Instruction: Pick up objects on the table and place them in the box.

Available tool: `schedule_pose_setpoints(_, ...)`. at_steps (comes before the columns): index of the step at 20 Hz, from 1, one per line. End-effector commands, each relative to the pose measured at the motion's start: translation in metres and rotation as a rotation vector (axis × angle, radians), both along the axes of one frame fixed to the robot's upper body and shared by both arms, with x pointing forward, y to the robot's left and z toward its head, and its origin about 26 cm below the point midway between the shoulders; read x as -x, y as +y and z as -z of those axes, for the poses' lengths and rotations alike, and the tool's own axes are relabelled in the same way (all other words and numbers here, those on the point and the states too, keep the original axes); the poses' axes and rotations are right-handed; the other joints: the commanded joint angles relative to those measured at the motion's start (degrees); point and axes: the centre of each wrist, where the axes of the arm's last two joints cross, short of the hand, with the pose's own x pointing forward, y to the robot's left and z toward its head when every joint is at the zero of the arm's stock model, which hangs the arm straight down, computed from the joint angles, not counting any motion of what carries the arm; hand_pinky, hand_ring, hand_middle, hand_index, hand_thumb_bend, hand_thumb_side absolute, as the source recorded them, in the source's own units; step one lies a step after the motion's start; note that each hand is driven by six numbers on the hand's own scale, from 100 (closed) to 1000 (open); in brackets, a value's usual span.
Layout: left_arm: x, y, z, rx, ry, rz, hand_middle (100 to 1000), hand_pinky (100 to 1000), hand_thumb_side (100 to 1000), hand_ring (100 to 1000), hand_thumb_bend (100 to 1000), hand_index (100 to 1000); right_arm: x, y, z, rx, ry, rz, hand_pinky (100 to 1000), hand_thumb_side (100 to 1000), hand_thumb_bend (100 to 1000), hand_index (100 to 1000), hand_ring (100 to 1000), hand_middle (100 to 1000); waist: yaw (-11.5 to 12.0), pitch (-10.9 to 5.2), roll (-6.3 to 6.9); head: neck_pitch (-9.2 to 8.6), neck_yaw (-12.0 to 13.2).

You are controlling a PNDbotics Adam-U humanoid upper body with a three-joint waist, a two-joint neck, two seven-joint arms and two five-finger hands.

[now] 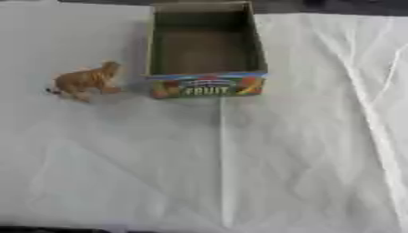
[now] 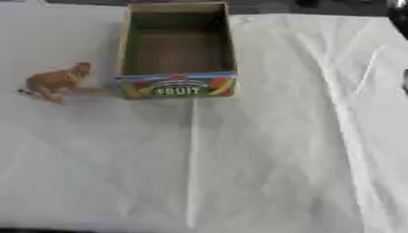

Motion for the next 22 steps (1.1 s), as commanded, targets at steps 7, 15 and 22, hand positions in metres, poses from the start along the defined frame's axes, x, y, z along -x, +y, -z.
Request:
schedule_pose_setpoints(7,-0.027,0.004,-0.009,-0.104,0.189,-0.027,835,928,306,892,963,961,0.003,-0.001,-0.009,0.011,-0.019,-0.004,781,760,438,830,762,755,-0.44,-1.36,0.18,-1.52,-0.19)
schedule_pose_setpoints(15,-0.067,-0.005,0.007,-0.111,0.365,-0.069,831,940,276,894,1000,1000,0.003,0.001,-0.009,0.015,-0.014,-0.014,782,759,439,826,760,753,-0.84,-1.47,0.29,-1.20,0.77)
schedule_pose_setpoints(22,-0.083,-0.009,0.002,-0.090,0.456,-0.083,812,925,201,883,960,987,0.003,0.001,-0.008,0.011,-0.011,-0.015,782,758,439,823,759,752,-0.71,-1.46,0.20,-2.14,2.62)
